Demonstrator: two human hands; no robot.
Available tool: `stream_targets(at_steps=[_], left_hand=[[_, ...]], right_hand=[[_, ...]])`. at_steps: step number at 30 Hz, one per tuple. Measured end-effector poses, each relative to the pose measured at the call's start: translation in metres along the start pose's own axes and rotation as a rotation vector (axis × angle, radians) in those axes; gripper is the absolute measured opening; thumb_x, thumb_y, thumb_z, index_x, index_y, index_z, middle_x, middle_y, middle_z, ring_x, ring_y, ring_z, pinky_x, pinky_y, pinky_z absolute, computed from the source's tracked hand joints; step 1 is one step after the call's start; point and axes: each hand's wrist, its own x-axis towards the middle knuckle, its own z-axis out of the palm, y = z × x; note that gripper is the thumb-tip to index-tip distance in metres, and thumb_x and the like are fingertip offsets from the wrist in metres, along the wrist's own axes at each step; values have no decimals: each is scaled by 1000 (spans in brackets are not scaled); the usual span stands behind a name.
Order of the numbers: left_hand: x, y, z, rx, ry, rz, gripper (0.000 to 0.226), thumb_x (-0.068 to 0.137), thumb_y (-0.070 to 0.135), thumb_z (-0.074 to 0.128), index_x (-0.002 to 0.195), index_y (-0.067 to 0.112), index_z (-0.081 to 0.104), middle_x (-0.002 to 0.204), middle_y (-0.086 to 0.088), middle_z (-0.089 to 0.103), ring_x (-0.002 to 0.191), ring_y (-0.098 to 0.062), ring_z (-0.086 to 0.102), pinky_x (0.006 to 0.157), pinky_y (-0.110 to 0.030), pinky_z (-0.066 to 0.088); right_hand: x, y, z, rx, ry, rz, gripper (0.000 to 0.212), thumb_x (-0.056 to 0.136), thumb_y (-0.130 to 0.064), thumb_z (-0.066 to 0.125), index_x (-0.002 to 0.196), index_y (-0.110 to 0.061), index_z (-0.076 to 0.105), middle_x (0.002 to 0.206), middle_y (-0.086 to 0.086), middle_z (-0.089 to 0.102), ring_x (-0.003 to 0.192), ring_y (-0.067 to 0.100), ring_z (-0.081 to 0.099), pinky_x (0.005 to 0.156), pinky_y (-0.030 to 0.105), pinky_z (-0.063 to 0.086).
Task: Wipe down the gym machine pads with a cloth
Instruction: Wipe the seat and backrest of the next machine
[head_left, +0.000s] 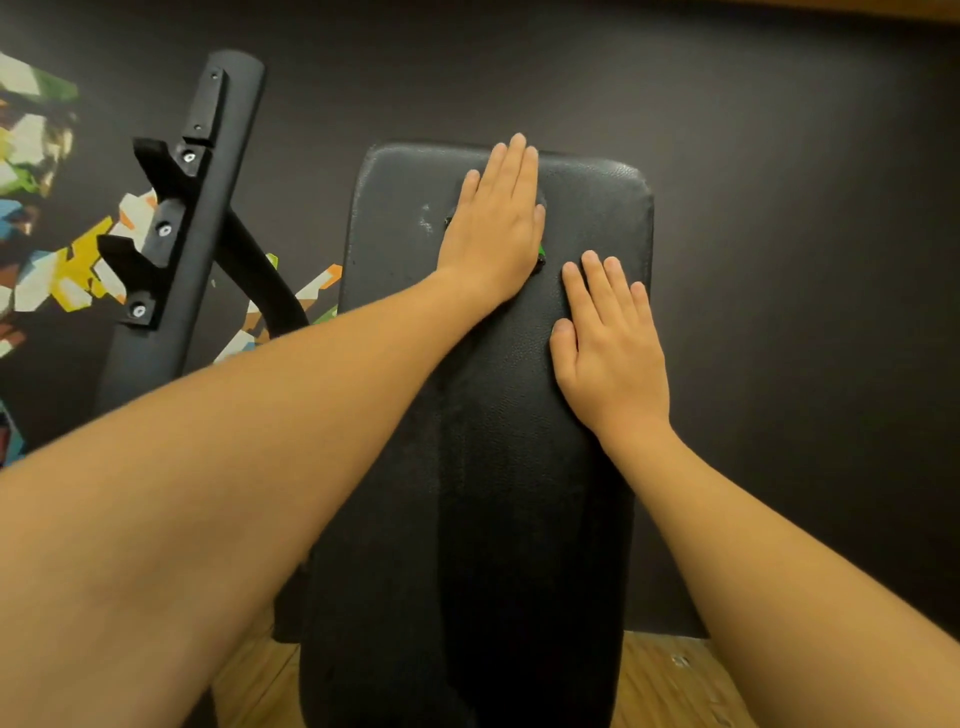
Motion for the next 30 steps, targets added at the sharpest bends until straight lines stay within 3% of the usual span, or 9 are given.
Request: stream_targets(at_steps=[8, 14, 21, 30], left_hand=[[-36, 9, 13, -43, 34, -90, 60, 110, 28, 24, 161, 3, 5, 170, -14, 5, 157, -28, 7, 124, -44, 15], [3, 0, -1, -55, 26, -122, 59, 110, 29, 22, 161, 3, 5, 170, -14, 3, 157, -27, 5, 126, -44, 12], [9, 10, 8, -58, 111, -309, 59, 110, 31, 22, 161, 5, 9, 170, -13, 9, 157, -26, 10, 126, -44, 12], [-52, 13, 15, -112, 65, -246, 58, 109, 26, 27, 161, 4, 12, 170, -13, 8, 157, -27, 9, 124, -44, 15]], right_hand=[[0, 0, 1, -2, 13, -10, 55, 104, -27, 35, 156, -9, 39, 164, 14, 33, 154, 31, 25, 127, 47, 16], [0, 0, 3, 8, 26, -4, 56, 104, -27, 36, 156, -10, 40, 164, 13, 34, 154, 30, 25, 126, 46, 15], [-1, 0, 3, 17, 32, -6, 56, 104, -28, 35, 156, -10, 40, 164, 13, 34, 154, 30, 25, 127, 46, 16], [-1, 1, 3, 37, 45, -10, 55, 104, -27, 38, 156, -9, 40, 163, 14, 35, 154, 31, 27, 127, 47, 17]])
